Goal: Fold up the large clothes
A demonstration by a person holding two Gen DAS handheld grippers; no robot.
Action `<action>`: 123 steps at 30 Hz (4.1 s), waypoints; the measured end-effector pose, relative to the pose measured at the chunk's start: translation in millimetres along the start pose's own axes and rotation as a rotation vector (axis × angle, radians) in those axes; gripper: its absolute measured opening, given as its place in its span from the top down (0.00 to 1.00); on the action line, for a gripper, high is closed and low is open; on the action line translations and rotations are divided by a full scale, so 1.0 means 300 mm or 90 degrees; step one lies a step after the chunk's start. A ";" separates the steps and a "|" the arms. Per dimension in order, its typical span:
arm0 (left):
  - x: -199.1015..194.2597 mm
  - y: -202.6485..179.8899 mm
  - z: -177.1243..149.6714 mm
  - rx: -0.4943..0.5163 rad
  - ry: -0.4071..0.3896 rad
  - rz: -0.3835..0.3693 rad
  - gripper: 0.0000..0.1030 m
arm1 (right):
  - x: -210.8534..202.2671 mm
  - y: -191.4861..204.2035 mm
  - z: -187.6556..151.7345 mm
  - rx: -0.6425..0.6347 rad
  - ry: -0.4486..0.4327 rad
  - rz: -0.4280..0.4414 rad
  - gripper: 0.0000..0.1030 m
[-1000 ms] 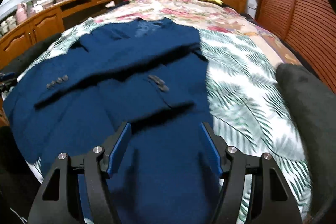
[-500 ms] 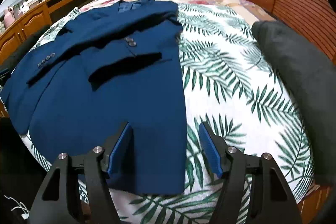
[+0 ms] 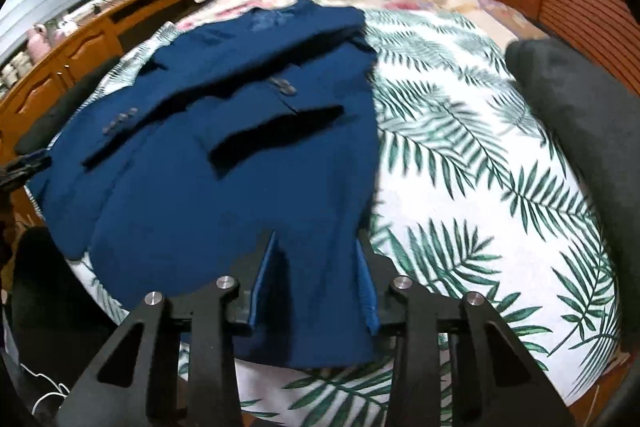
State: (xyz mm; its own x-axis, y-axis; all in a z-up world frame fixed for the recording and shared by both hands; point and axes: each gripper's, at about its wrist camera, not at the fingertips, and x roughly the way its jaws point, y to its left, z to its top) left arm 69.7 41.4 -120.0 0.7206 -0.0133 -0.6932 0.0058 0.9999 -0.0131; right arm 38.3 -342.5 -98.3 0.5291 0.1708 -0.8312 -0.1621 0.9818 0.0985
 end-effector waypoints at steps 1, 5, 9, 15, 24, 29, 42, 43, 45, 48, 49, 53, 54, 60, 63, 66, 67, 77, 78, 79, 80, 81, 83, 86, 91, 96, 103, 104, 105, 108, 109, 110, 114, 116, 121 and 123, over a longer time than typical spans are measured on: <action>0.000 0.000 -0.004 0.000 0.002 0.000 0.38 | -0.003 0.006 0.000 -0.001 -0.001 -0.002 0.62; -0.008 0.001 -0.025 -0.001 0.013 0.000 0.38 | 0.008 -0.001 -0.006 0.003 0.005 -0.008 0.62; -0.029 0.021 -0.058 -0.020 0.016 -0.015 0.38 | 0.024 -0.020 -0.020 0.012 0.018 -0.019 0.62; -0.061 0.055 -0.096 -0.046 0.014 -0.042 0.45 | 0.032 -0.054 -0.037 0.029 0.023 -0.008 0.62; -0.080 0.052 -0.105 -0.063 0.011 -0.081 0.76 | 0.041 -0.053 -0.040 0.022 0.020 -0.015 0.59; -0.135 0.033 -0.076 -0.066 -0.015 -0.101 0.95 | 0.042 -0.056 -0.036 0.027 0.026 -0.007 0.59; -0.547 -0.094 0.207 -0.005 -0.198 -0.096 0.96 | -0.287 0.033 0.192 0.013 -0.163 0.060 0.96; -0.578 -0.103 0.227 -0.001 -0.212 -0.095 0.96 | -0.329 0.042 0.217 0.013 -0.182 0.062 0.96; -0.641 -0.116 0.268 0.004 -0.236 -0.098 0.96 | -0.403 0.060 0.258 0.010 -0.214 0.065 0.96; -0.734 -0.133 0.320 0.015 -0.269 -0.094 0.96 | -0.530 0.087 0.300 0.002 -0.264 0.072 0.96; -0.768 -0.140 0.336 0.020 -0.282 -0.092 0.96 | -0.580 0.099 0.311 -0.003 -0.282 0.074 0.96; -0.906 -0.162 0.371 0.034 -0.334 -0.090 0.96 | -0.752 0.141 0.329 -0.027 -0.335 0.076 0.96; -0.942 -0.165 0.371 0.037 -0.345 -0.089 0.96 | -0.787 0.145 0.329 -0.031 -0.346 0.076 0.96; -1.097 -0.179 0.381 0.053 -0.393 -0.099 0.96 | -0.989 0.143 0.324 -0.033 -0.400 0.090 0.96; -1.088 -0.187 0.378 0.072 -0.392 -0.085 0.96 | -1.038 0.145 0.333 -0.044 -0.410 0.084 0.96; -0.951 -0.181 0.394 0.070 -0.360 -0.080 0.96 | -0.975 0.133 0.361 -0.049 -0.394 0.075 0.96; -0.906 -0.181 0.412 0.066 -0.347 -0.077 0.96 | -0.946 0.129 0.370 -0.050 -0.385 0.071 0.96; -0.402 -0.099 0.491 0.031 -0.207 -0.039 0.96 | -0.399 0.045 0.491 -0.026 -0.263 -0.012 0.96; -0.374 -0.097 0.497 0.029 -0.197 -0.036 0.96 | -0.361 0.036 0.497 -0.025 -0.249 -0.015 0.96; -0.345 -0.089 0.494 0.029 -0.185 -0.031 0.96 | -0.315 0.030 0.496 -0.026 -0.231 -0.016 0.96; -0.319 -0.084 0.503 0.030 -0.174 -0.024 0.96 | -0.283 0.023 0.495 -0.030 -0.217 -0.016 0.96; -0.287 -0.076 0.510 0.031 -0.162 -0.018 0.94 | -0.250 0.021 0.490 -0.036 -0.202 -0.020 0.96; -0.239 -0.063 0.512 0.036 -0.137 -0.019 0.93 | -0.189 0.027 0.486 -0.050 -0.175 -0.036 0.92; -0.207 -0.085 0.535 0.037 -0.106 -0.029 0.73 | -0.154 0.036 0.476 -0.063 -0.174 -0.054 0.61; -0.246 -0.150 0.560 0.062 -0.122 -0.036 0.37 | -0.140 0.058 0.473 -0.077 -0.181 -0.047 0.40; -0.218 -0.157 0.521 0.061 -0.141 -0.081 0.34 | -0.075 0.128 0.418 -0.111 -0.138 -0.006 0.40; -0.134 -0.122 0.440 0.046 -0.145 -0.126 0.34 | 0.019 0.209 0.333 -0.126 -0.081 0.031 0.40; -0.120 -0.120 0.434 0.049 -0.140 -0.126 0.34 | 0.030 0.219 0.321 -0.130 -0.071 0.033 0.40; -0.105 -0.123 0.431 0.054 -0.136 -0.125 0.34 | 0.043 0.229 0.316 -0.134 -0.063 0.032 0.40; -0.092 -0.111 0.427 0.061 -0.130 -0.132 0.34 | 0.082 0.250 0.295 -0.150 -0.030 0.020 0.40; -0.090 -0.106 0.425 0.061 -0.127 -0.138 0.34 | 0.099 0.254 0.288 -0.156 -0.019 0.011 0.40; -0.088 -0.104 0.419 0.063 -0.125 -0.143 0.34 | 0.116 0.255 0.283 -0.161 -0.009 0.000 0.40; -0.072 -0.082 0.418 0.060 -0.121 -0.152 0.34 | 0.164 0.233 0.300 -0.167 0.015 -0.037 0.79; -0.055 -0.072 0.418 0.055 -0.117 -0.155 0.34 | 0.176 0.222 0.334 -0.171 0.011 -0.049 0.96; -0.023 -0.047 0.412 0.035 -0.109 -0.160 0.34 | 0.183 0.217 0.480 -0.170 -0.036 -0.077 0.98; -0.012 -0.044 0.406 0.031 -0.106 -0.159 0.34 | 0.199 0.231 0.550 -0.176 -0.050 -0.081 0.98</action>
State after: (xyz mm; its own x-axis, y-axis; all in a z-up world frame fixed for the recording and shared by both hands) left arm 151.5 28.9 -29.6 0.7964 -0.2621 -0.5451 0.2276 0.9649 -0.1314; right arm 196.1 -250.7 -50.6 0.6204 0.0650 -0.7816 -0.3053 0.9379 -0.1644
